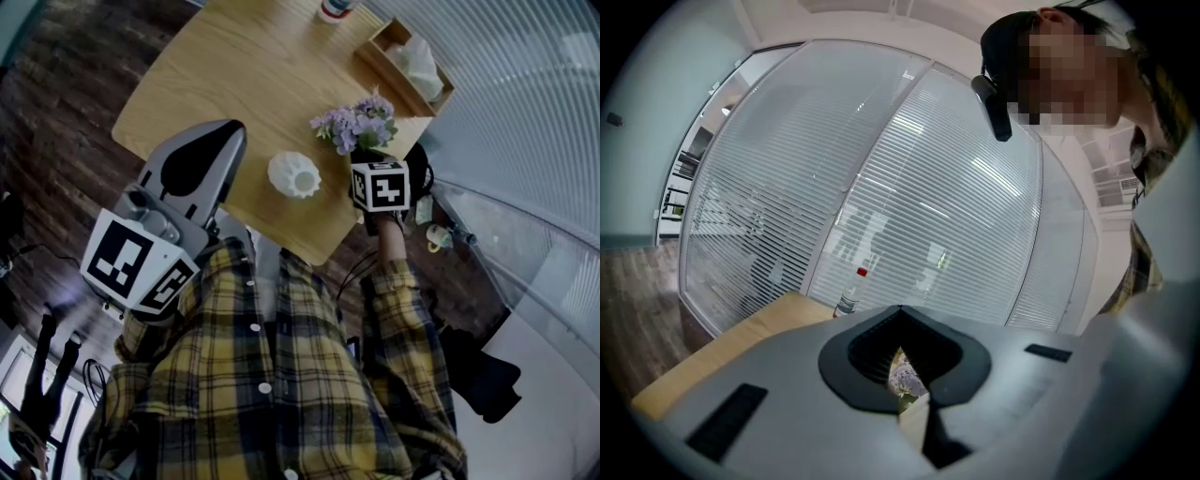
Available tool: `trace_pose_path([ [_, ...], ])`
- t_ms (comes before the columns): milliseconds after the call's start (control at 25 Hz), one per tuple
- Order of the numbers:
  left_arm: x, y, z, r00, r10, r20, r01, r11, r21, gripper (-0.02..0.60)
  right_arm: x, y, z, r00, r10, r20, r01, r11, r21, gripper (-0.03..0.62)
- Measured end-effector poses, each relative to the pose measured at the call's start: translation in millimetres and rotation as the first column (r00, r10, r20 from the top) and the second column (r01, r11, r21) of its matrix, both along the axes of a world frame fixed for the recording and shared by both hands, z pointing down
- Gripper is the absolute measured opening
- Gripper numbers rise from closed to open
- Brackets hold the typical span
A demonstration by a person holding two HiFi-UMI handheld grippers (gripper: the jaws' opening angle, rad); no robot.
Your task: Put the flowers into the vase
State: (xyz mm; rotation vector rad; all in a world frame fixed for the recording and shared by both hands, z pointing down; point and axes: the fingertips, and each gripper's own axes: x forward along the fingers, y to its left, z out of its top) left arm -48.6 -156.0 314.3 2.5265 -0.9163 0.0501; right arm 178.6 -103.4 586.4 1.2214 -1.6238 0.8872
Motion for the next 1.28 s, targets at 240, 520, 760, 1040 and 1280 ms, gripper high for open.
trace_pose_path([
  [240,8,5,-11,1.000,0.017,-0.011,-0.016,1.000,0.025,0.008,6,-6,-28,1.000,0.022,0.016,-0.023,0.997,0.072,0.025],
  [520,18,15,-30,0.999,0.042,-0.022,-0.040,0.997,0.064,0.008,9,-12,-66,0.998,0.047,0.052,-0.055,0.984,0.170,0.025],
  [760,22,22,-41,0.998,0.054,-0.028,-0.052,0.995,0.086,0.008,6,-19,-107,0.994,0.056,0.091,-0.079,0.960,0.268,0.025],
  [1040,36,30,-50,0.996,0.080,-0.031,-0.077,0.991,0.107,0.008,-5,-24,-174,0.981,0.033,0.193,-0.113,0.900,0.420,0.024],
  [1280,41,32,-51,0.995,0.097,-0.029,-0.093,0.989,0.111,0.008,-26,-31,-239,0.956,-0.040,0.289,-0.130,0.828,0.545,0.025],
])
